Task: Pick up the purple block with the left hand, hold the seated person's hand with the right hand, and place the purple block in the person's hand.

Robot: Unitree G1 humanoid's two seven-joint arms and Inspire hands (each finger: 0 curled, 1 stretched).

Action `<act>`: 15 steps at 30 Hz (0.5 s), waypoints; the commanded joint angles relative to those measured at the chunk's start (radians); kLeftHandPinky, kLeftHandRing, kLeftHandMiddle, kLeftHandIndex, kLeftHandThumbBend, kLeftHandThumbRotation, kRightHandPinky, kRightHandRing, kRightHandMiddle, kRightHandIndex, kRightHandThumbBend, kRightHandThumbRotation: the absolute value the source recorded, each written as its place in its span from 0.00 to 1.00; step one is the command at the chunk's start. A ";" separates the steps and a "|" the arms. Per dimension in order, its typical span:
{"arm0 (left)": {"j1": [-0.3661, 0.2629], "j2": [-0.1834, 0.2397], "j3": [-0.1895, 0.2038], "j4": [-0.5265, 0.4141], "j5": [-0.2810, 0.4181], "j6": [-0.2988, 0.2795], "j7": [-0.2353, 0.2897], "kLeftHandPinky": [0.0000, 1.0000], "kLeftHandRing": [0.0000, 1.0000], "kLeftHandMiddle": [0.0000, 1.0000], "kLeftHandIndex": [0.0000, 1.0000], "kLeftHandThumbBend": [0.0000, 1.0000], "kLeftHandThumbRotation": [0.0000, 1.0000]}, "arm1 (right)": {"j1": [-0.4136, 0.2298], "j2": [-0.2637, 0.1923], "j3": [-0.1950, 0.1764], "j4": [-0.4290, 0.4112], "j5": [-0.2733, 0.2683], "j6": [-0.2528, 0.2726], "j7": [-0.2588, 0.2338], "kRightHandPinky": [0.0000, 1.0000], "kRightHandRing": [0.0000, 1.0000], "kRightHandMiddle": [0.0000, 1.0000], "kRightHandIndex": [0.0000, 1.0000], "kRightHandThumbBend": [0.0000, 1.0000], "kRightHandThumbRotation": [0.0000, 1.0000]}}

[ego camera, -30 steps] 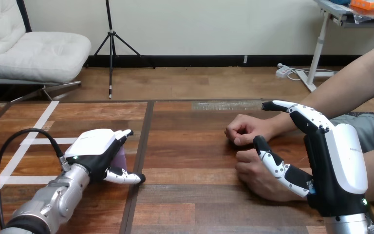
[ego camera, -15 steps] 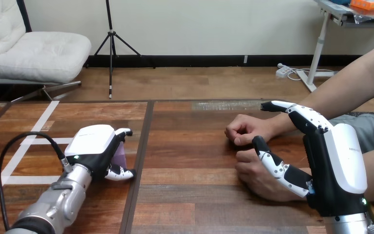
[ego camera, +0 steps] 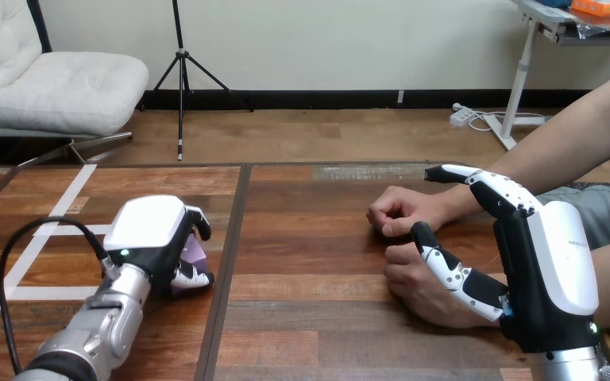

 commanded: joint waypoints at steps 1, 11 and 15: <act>-0.073 -0.006 -0.023 0.021 0.019 0.017 0.017 0.38 0.43 0.49 0.51 0.48 0.00 | -0.028 -0.012 -0.019 -0.054 -0.002 0.003 0.006 0.76 0.76 0.74 0.71 0.39 0.35; -0.068 -0.005 -0.018 0.028 0.006 -0.003 0.017 0.40 0.46 0.51 0.52 0.47 0.00 | -0.023 -0.012 -0.020 -0.059 -0.006 0.009 0.010 0.77 0.77 0.74 0.71 0.38 0.36; -0.066 -0.005 -0.010 0.029 -0.005 -0.011 0.007 0.40 0.46 0.52 0.52 0.47 0.00 | -0.022 -0.013 -0.020 -0.058 -0.007 0.010 0.008 0.77 0.77 0.74 0.71 0.39 0.36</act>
